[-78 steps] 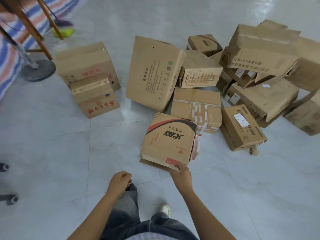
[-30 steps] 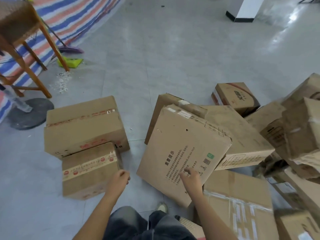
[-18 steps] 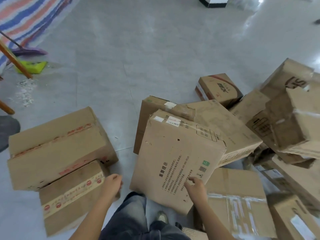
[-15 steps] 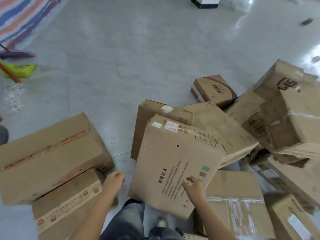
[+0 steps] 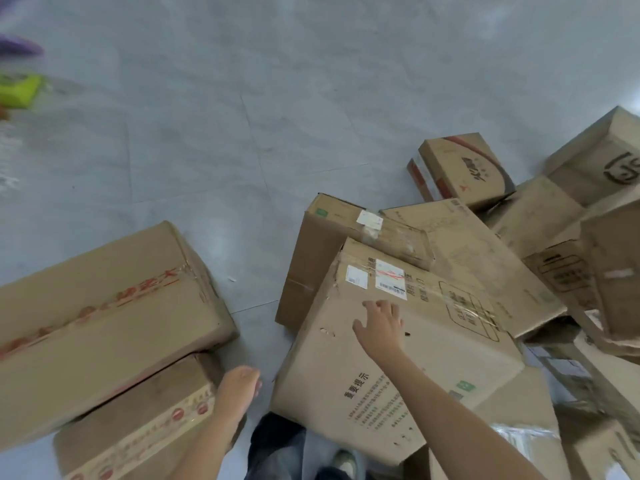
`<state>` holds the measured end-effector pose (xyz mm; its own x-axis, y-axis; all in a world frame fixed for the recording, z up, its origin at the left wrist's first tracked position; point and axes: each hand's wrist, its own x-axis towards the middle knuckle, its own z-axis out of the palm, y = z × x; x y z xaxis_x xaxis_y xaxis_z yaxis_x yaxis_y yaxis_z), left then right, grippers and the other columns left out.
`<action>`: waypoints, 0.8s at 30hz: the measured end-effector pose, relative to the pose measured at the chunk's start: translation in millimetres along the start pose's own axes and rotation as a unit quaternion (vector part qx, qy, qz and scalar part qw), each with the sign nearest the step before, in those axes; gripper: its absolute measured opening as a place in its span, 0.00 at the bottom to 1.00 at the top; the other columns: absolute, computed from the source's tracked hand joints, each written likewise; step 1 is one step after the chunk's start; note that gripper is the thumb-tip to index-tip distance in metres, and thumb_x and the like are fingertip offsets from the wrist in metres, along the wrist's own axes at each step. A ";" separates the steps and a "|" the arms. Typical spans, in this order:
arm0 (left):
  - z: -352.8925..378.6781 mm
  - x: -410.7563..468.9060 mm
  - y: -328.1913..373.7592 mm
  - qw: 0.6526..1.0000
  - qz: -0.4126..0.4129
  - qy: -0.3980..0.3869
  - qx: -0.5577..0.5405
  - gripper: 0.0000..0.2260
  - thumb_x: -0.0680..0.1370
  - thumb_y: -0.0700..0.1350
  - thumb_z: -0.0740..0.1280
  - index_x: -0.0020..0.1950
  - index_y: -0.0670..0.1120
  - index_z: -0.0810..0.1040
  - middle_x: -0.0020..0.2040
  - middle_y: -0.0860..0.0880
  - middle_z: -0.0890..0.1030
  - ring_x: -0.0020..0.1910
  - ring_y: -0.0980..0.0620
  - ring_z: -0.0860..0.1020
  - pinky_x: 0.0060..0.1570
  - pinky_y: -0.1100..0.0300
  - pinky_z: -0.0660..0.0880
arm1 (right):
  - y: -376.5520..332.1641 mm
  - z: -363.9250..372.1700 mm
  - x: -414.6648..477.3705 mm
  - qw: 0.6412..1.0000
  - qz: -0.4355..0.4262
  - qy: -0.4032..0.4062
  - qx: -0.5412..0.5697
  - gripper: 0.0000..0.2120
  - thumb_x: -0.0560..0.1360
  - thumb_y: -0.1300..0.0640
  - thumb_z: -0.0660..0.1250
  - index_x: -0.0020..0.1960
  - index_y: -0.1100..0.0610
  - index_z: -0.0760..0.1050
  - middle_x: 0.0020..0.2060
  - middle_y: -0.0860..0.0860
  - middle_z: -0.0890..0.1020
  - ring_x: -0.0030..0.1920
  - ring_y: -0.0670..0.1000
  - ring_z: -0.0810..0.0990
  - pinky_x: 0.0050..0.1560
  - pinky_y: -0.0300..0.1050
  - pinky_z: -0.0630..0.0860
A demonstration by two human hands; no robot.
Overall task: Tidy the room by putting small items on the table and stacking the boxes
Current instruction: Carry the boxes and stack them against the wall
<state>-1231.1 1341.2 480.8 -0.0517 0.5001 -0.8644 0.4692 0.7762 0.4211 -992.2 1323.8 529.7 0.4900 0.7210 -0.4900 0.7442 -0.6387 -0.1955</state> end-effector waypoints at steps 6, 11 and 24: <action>-4.5 38.0 -14.4 0.999 -0.033 0.009 -0.011 0.14 0.78 0.37 0.60 0.31 0.44 0.69 0.31 0.45 0.73 0.31 0.50 0.70 0.32 0.59 0.62 | -42.5 15.5 59.8 0.991 -0.079 -0.012 -0.112 0.20 0.79 0.51 0.54 0.71 0.49 0.61 0.73 0.56 0.57 0.74 0.60 0.49 0.70 0.57 0.55; 7.8 58.0 -3.3 0.999 -0.051 -0.012 0.001 0.15 0.77 0.36 0.60 0.30 0.44 0.69 0.30 0.45 0.72 0.33 0.49 0.70 0.38 0.58 0.64 | -35.4 27.8 77.4 0.973 -0.094 -0.062 -0.200 0.17 0.79 0.50 0.53 0.67 0.47 0.63 0.69 0.57 0.60 0.68 0.62 0.60 0.65 0.60 0.61; 60.1 33.1 19.4 0.996 0.007 -0.085 0.029 0.15 0.79 0.38 0.59 0.32 0.47 0.66 0.34 0.45 0.71 0.39 0.48 0.71 0.43 0.58 0.65 | 15.3 36.7 15.2 0.958 -0.117 0.103 -0.240 0.13 0.58 0.57 0.78 0.33 0.54 0.73 0.38 0.58 0.78 0.35 0.60 0.77 0.31 0.49 0.73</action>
<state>-1170.7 1349.8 443.8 0.1026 0.4345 -0.8948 0.5196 0.7437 0.4207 -990.0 1315.2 488.1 0.3266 0.8984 -0.2935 0.9434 -0.2911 0.1587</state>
